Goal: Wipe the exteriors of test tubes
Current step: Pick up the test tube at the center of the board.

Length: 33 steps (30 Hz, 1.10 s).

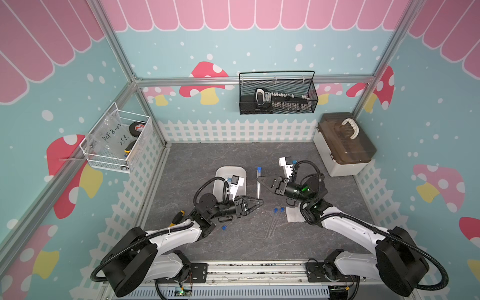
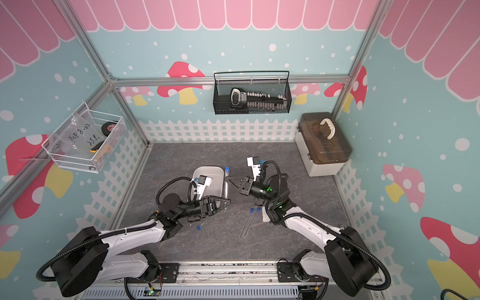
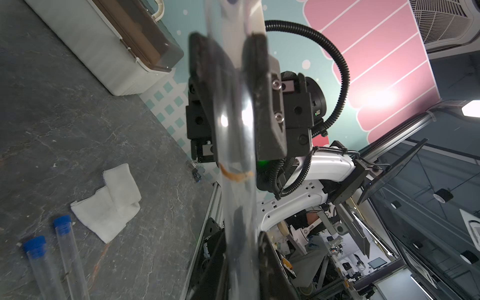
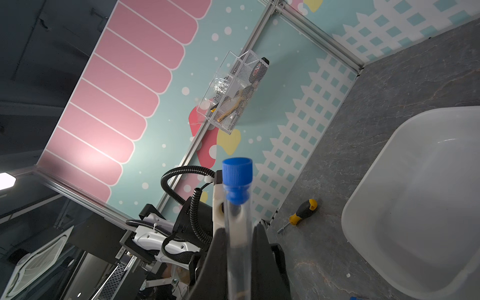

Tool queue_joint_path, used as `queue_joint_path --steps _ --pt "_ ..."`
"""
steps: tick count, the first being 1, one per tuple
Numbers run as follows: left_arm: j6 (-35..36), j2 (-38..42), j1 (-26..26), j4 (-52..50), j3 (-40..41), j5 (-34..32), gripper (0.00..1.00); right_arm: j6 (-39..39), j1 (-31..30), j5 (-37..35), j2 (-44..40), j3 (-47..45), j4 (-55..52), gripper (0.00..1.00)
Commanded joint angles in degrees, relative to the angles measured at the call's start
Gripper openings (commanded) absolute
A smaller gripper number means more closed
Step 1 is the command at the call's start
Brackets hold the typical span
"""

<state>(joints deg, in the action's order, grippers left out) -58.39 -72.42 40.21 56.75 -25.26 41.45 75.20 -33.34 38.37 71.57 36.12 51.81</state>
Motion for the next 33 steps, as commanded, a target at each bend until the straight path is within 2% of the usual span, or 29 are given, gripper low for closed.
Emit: queue_joint_path --steps 1,3,8,11,14,17,21,27,33 --pt "-0.21 -0.32 -0.23 -1.74 -1.87 -0.56 0.16 0.07 -0.09 1.55 -1.05 -0.42 0.03 0.13" --pt "1.22 0.45 -0.17 -5.14 -2.16 -1.46 0.16 -1.26 -0.13 1.12 -1.47 -0.26 -1.65 0.19" --pt "10.54 6.61 0.53 -25.2 -4.36 -8.19 0.16 -6.57 -0.11 -1.44 -4.05 0.94 -11.7 0.52" --pt "15.4 10.74 0.67 -36.71 -5.75 -14.5 0.16 -12.83 -0.13 -4.91 -7.44 2.85 -23.7 0.7" --pt "17.71 13.55 0.76 -43.05 -6.47 -19.12 0.17 -18.98 -0.21 -9.3 -10.19 6.65 -38.38 0.77" --pt "19.82 14.51 1.45 -47.29 -7.72 -22.05 0.17 -22.36 -0.26 -13.31 -11.49 9.67 -47.08 0.77" --pt "22.87 14.02 2.84 -51.77 -9.43 -25.34 0.17 -22.52 -0.85 -14.74 -10.16 13.14 -48.39 0.75" --pt "25.78 14.15 5.51 -55.51 -11.1 -30.98 0.17 -25.97 -4.22 -19.73 -5.0 20.07 -56.22 0.73" --pt "27.24 13.67 7.08 -56.88 -11.69 -33.74 0.17 -26.4 -7.58 -24.19 0.63 24.42 -59.61 0.66"
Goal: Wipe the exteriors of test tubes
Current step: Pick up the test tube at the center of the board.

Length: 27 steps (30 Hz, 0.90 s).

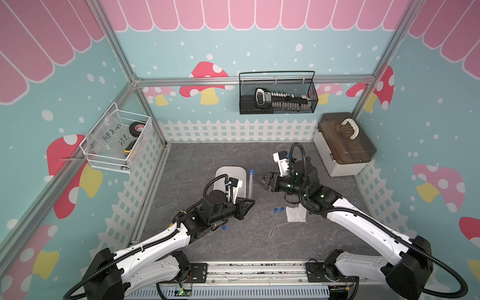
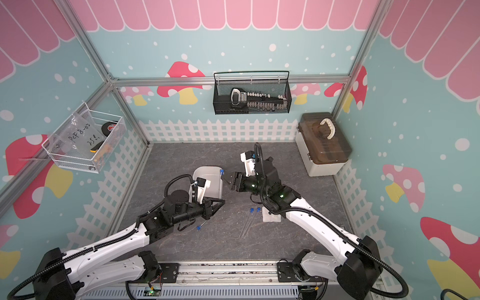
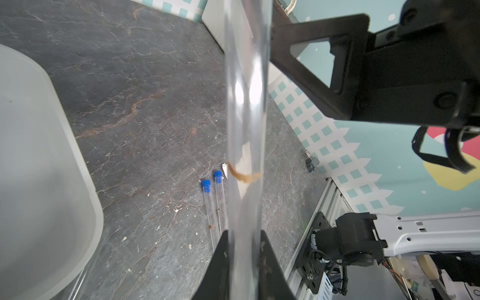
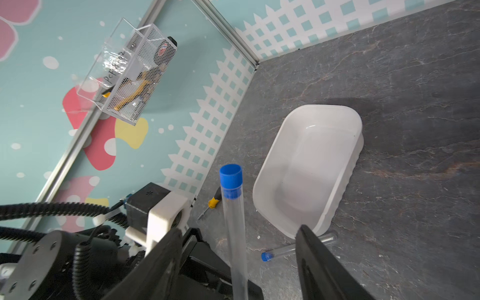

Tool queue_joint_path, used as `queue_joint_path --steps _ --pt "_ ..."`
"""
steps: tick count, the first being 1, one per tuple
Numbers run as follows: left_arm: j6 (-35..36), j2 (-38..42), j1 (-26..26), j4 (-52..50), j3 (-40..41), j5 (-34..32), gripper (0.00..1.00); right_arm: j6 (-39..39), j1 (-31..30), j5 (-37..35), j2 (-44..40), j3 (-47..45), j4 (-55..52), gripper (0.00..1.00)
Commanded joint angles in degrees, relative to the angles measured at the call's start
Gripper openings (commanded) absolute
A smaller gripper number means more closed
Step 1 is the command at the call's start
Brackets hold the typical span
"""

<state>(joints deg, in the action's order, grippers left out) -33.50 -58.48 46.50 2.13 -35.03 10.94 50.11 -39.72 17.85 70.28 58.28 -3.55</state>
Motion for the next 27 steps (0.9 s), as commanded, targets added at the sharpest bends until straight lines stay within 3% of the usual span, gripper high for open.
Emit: queue_joint_path --steps 1,6,16,23,27 --pt "2.84 -0.43 1.16 -2.73 -2.21 -3.81 0.17 -1.4 -1.78 -4.07 2.82 2.82 -4.43 0.65" --pt "4.03 -1.62 2.61 -3.76 -3.36 -5.23 0.17 -1.68 -3.84 -5.43 5.83 4.9 -4.43 0.62" --pt "4.06 -1.12 3.33 -4.05 -2.26 -6.81 0.17 -1.85 -4.53 -6.23 6.62 4.66 -4.45 0.23" --pt "2.83 -0.5 3.34 -0.98 -0.43 -4.36 0.36 -2.75 -3.66 0.61 4.81 -0.02 3.36 0.16" --pt "1.83 -0.3 3.33 0.81 0.89 -1.94 0.37 -1.24 -2.49 4.18 3.74 -3.85 9.14 0.12"
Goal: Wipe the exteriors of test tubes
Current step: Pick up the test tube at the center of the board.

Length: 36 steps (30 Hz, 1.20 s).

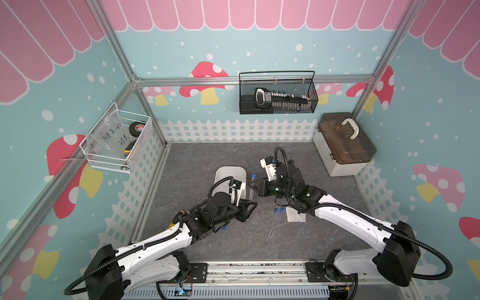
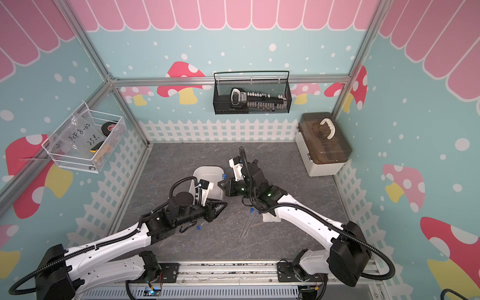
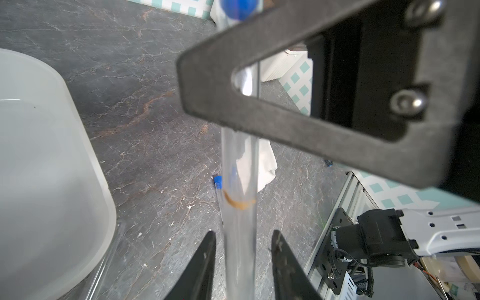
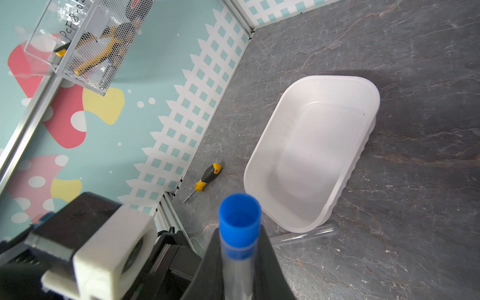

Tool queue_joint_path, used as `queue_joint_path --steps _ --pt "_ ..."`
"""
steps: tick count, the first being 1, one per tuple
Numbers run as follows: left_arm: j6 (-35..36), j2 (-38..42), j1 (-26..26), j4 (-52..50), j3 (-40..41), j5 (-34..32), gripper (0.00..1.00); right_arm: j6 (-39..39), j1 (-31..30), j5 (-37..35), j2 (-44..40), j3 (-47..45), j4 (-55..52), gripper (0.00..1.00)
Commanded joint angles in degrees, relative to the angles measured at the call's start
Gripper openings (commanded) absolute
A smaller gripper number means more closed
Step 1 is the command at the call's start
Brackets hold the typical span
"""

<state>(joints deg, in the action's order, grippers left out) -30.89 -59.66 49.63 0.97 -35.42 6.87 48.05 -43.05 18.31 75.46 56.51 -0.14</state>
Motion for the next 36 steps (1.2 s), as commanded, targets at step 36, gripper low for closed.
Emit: queue_joint_path --steps 36 --pt "-8.39 1.96 -4.23 16.46 6.27 18.61 0.21 2.09 7.75 23.29 -6.4 -9.57 19.92 0.11"
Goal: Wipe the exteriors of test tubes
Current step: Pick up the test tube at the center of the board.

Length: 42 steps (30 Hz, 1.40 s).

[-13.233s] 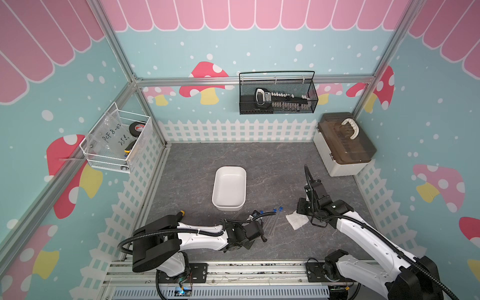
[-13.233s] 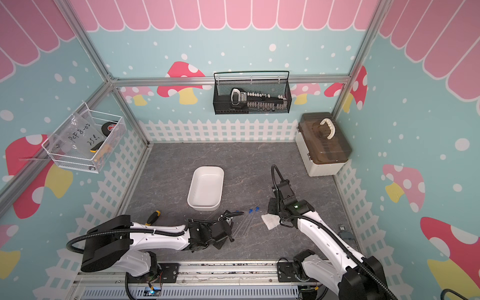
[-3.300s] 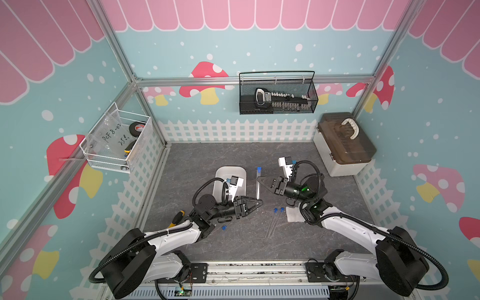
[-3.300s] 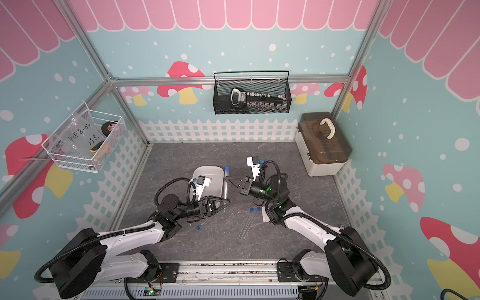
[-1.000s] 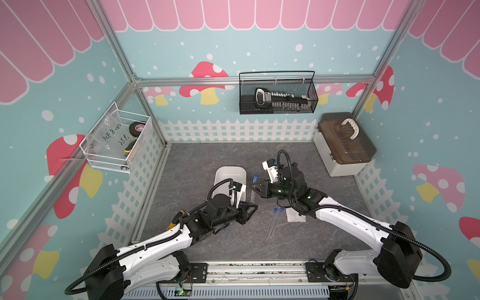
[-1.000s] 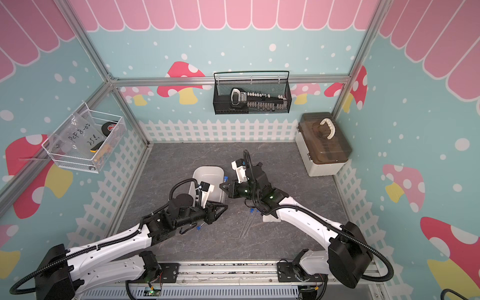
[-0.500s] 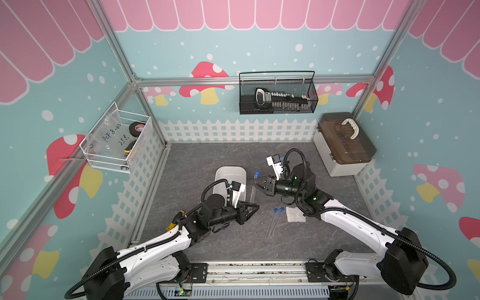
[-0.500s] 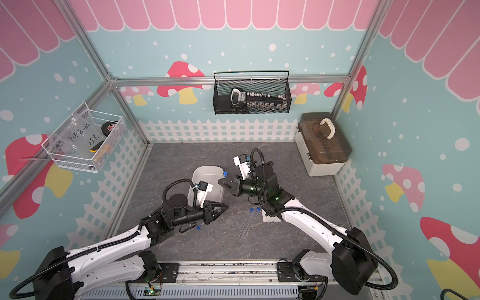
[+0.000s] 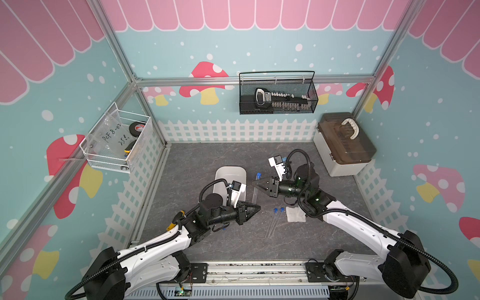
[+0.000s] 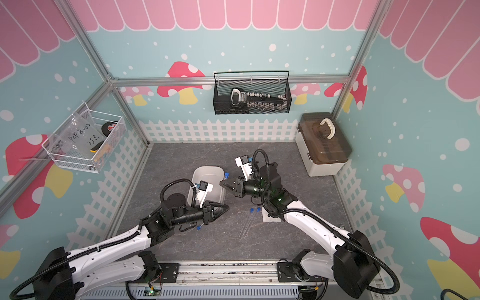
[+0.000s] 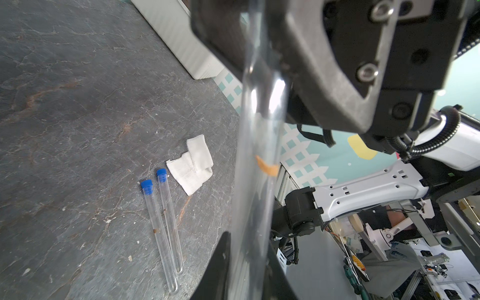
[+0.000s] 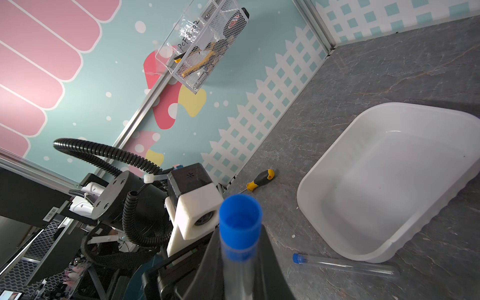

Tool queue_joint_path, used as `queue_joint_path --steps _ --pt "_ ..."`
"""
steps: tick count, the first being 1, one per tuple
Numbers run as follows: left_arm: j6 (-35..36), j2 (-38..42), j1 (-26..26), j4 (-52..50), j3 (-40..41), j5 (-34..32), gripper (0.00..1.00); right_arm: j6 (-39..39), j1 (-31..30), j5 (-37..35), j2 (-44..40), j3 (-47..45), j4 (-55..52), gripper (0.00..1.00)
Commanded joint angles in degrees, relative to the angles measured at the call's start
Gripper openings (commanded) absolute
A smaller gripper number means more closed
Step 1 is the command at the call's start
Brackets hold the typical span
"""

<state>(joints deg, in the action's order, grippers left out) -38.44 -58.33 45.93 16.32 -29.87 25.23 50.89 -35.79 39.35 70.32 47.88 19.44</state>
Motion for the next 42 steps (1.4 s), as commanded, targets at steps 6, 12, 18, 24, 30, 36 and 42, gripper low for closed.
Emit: queue_joint_path --steps 6,12,18,24,30,36,42 --pt "-1.03 0.33 -0.56 0.99 0.73 0.7 0.19 -1.19 0.88 3.39 -1.28 -0.86 -0.11 0.11" --pt "-0.8 -0.03 -0.58 0.13 0.22 0.11 0.08 -1.85 1.08 3.72 -1.18 -0.68 -1.38 0.11" --pt "-0.93 -0.58 -0.57 -2.98 -0.32 -3.96 0.08 -4.37 1.13 -1.36 -2.02 0.37 -7.5 0.75" --pt "0.3 1.33 -0.58 -7.61 -0.55 -12.8 0.1 -7.47 1.07 -17.7 -10.23 -0.05 -22.61 0.99" --pt "2.31 0.68 -0.58 -12.68 -2.41 -17.2 0.1 -8.33 1.08 -41.41 -15.33 -0.07 -50.23 0.91" --pt "2.97 -0.88 -0.58 -13.86 -3.01 -16.64 0.1 -2.77 1.12 -53.76 -13.24 -4.86 -62.15 0.72" --pt "2.94 -1.73 -0.58 -13.6 -2.97 -15.44 0.1 -1.68 1.23 -61.19 -9.06 -5.99 -65.09 0.58"
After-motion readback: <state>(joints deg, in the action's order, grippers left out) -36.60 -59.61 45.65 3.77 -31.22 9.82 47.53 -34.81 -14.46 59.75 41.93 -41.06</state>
